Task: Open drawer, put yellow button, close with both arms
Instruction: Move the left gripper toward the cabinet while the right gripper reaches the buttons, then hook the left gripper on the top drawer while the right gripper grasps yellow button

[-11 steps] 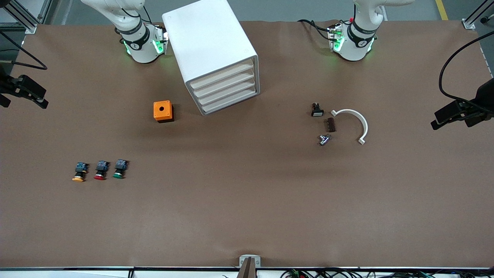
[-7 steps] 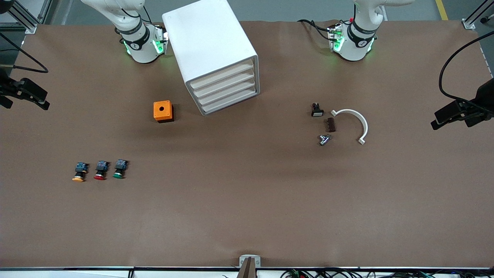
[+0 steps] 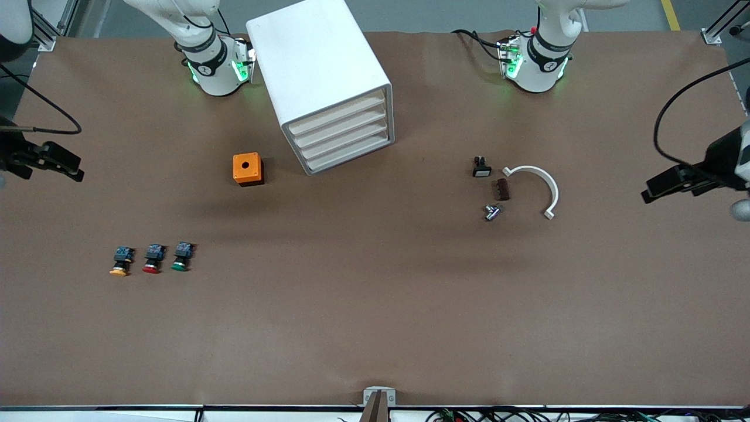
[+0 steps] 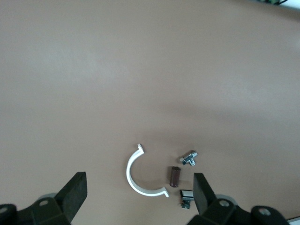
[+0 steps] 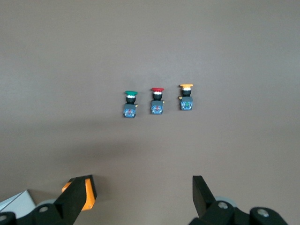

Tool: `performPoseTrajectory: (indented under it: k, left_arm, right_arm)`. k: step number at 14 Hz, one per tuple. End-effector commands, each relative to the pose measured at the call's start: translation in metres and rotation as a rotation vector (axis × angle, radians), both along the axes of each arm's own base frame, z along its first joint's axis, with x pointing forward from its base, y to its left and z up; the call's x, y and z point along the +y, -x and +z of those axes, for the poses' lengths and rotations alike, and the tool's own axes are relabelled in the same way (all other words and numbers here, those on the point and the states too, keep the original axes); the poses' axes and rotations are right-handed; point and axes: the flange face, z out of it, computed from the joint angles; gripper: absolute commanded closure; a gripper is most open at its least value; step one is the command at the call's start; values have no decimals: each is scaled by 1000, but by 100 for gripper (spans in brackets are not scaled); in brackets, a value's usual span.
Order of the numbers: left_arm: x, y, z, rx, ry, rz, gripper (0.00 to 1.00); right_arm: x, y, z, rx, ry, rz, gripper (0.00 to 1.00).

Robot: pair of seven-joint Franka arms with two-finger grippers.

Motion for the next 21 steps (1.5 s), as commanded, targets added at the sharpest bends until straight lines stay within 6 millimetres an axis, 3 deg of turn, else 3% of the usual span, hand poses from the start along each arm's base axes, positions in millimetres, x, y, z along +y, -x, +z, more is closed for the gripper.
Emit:
performPoseTrajectory:
  k: [1,4,6,7,10,13,15,18,21]
  left_arm:
    - [-55,-14,-46,96,26,155,0]
    - [-126,-15,-90,200,35,317,0]
    - [-158,-10,-104,278,71,505,0]
    - [-188,-3,-110,335,100,579,0]
    - [-241,3,-152,600,184,853,0]
    - [-309,32,-180,745,127,945,0]
    - [-345,54,-203,833,26,1031,0]
    - [-378,77,-246,1033,-101,1126,0]
    - [-395,95,-278,1226,-232,1204,0]
  right_arm:
    - [-20,-4,-41,-27,-13,35,0]
    - [-37,-15,-87,-51,-14,45,0]
    - [-48,-27,-115,-51,-19,54,0]
    - [-57,-32,-131,-51,-22,51,0]
    - [-86,-48,-190,-62,-38,66,0]
    - [-110,-59,-257,-86,-56,74,0]
    - [-120,-61,-289,-90,-59,64,0]
    - [-129,-60,-319,-94,-59,87,0]
    - [-150,-53,-350,-89,-59,117,0]
